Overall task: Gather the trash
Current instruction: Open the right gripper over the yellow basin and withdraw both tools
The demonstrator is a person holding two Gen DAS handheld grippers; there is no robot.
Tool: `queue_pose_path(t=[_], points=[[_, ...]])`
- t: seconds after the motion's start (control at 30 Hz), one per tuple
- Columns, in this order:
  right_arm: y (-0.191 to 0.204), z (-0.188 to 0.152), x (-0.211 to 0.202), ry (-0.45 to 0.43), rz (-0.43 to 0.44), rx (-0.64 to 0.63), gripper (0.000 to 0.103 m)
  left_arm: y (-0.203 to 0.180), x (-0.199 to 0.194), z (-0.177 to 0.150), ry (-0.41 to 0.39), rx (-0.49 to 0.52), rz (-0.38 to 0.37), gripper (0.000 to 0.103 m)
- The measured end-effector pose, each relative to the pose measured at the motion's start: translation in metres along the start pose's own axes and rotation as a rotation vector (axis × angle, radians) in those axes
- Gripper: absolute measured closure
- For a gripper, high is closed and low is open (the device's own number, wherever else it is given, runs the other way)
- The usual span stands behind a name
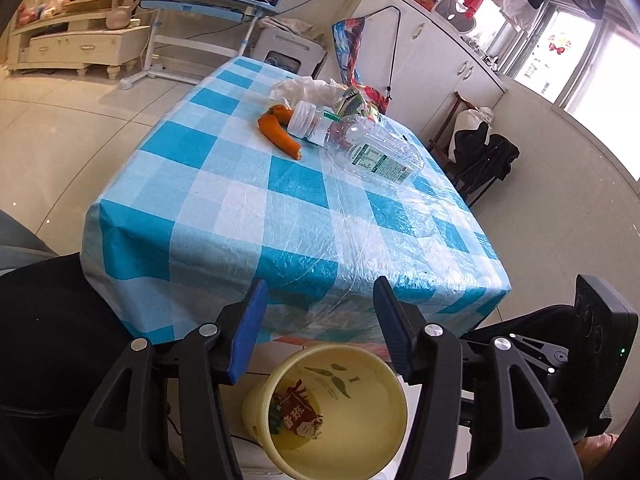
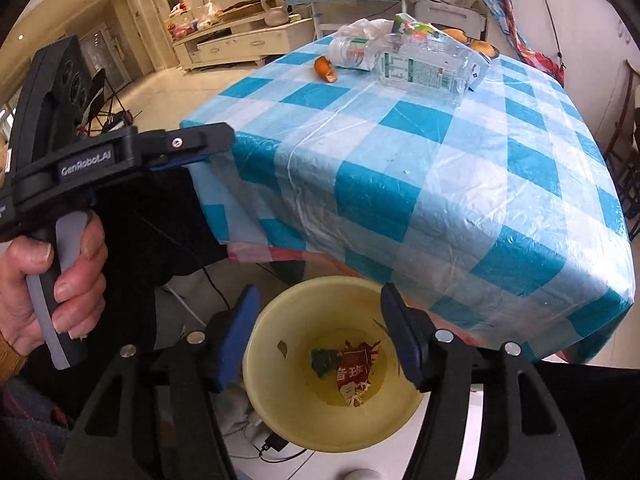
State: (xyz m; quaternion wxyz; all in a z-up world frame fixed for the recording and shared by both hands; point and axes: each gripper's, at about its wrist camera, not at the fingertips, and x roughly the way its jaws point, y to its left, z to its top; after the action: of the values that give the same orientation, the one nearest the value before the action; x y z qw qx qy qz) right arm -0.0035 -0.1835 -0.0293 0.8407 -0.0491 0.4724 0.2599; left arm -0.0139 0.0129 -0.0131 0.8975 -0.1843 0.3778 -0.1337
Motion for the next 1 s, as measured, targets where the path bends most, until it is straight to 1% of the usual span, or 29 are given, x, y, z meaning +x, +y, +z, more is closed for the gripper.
queue_pose_path(t=[0.17, 0.27, 0.33, 0.37, 0.4, 0.43, 0.47, 0.5, 0.53, 0.57, 0.6, 0.63, 0.67, 0.7, 0.73, 0.77, 0.8, 0.83, 0.87, 0.9, 0.93, 0.97, 1.0], points=[[-0.006, 0.001, 0.001, -0.009, -0.005, 0.049, 0.03, -0.002, -0.001, -0.001, -0.006, 0.016, 0.008, 0.048], [-0.006, 0.003, -0.001, -0.012, -0.013, 0.053, 0.029, -0.004, -0.002, -0.001, -0.01, 0.027, 0.014, 0.046], [-0.009, 0.007, -0.008, -0.038, -0.021, 0.065, 0.027, -0.003, -0.002, -0.001, -0.012, 0.025, 0.017, 0.045], [-0.011, 0.012, -0.016, -0.071, -0.033, 0.081, 0.02, -0.002, -0.003, -0.001, -0.013, 0.021, 0.019, 0.044], [-0.013, 0.015, -0.026, -0.125, -0.06, 0.107, 0.014, -0.001, -0.003, 0.0, -0.014, 0.018, 0.021, 0.042], [-0.014, 0.017, -0.043, -0.217, -0.122, 0.143, 0.006, -0.001, -0.003, -0.001, -0.015, 0.015, 0.024, 0.041], [-0.013, 0.011, -0.057, -0.315, -0.185, 0.173, 0.006, 0.0, -0.003, 0.0, -0.015, 0.013, 0.028, 0.04], [-0.012, 0.002, -0.063, -0.358, -0.21, 0.18, 0.006, 0.0, -0.002, 0.0, -0.015, 0.013, 0.031, 0.04], [-0.012, -0.006, -0.059, -0.337, -0.2, 0.155, 0.006, 0.0, -0.002, 0.0, -0.016, 0.016, 0.032, 0.04], [-0.012, -0.01, -0.044, -0.239, -0.199, 0.117, 0.006, -0.001, -0.002, 0.001, -0.016, 0.018, 0.032, 0.04], [-0.014, -0.008, -0.027, -0.112, -0.223, 0.11, 0.006, -0.001, -0.001, 0.001, -0.016, 0.02, 0.032, 0.04], [-0.015, -0.004, -0.019, -0.059, -0.219, 0.113, 0.006, -0.002, -0.001, 0.0, -0.016, 0.021, 0.032, 0.04], [-0.014, 0.0, -0.023, -0.084, -0.212, 0.111, 0.006, -0.002, -0.002, -0.001, -0.016, 0.024, 0.032, 0.04], [-0.008, 0.005, -0.035, -0.148, -0.223, 0.094, 0.006, -0.003, -0.003, -0.001, -0.018, 0.031, 0.034, 0.039], [-0.001, 0.01, -0.052, -0.241, -0.232, 0.068, 0.006, -0.003, -0.003, -0.002, -0.019, 0.034, 0.037, 0.039], [0.007, 0.011, -0.071, -0.353, -0.214, 0.037, 0.006, -0.003, -0.003, -0.001, -0.02, 0.032, 0.039, 0.038], [0.013, 0.005, -0.083, -0.447, -0.174, 0.001, 0.006, -0.001, -0.003, -0.001, -0.02, 0.027, 0.041, 0.038], [0.015, -0.002, -0.084, -0.478, -0.136, -0.043, 0.006, 0.0, -0.003, 0.0, -0.022, 0.021, 0.041, 0.038], [0.015, -0.007, -0.067, -0.383, -0.134, -0.071, 0.006, 0.0, -0.002, 0.001, -0.024, 0.018, 0.041, 0.038], [0.013, -0.006, -0.044, -0.235, -0.134, -0.062, 0.006, 0.0, -0.003, 0.001, -0.028, 0.017, 0.039, 0.038], [0.01, -0.002, -0.026, -0.128, -0.127, -0.028, 0.006, 0.0, -0.004, 0.001, -0.031, 0.016, 0.037, 0.038], [0.011, 0.001, -0.026, -0.135, -0.114, -0.018, 0.006, 0.0, -0.005, 0.001, -0.033, 0.014, 0.034, 0.038], [0.015, 0.004, -0.032, -0.177, -0.129, -0.023, 0.006, -0.001, -0.005, 0.0, -0.033, 0.016, 0.034, 0.038]])
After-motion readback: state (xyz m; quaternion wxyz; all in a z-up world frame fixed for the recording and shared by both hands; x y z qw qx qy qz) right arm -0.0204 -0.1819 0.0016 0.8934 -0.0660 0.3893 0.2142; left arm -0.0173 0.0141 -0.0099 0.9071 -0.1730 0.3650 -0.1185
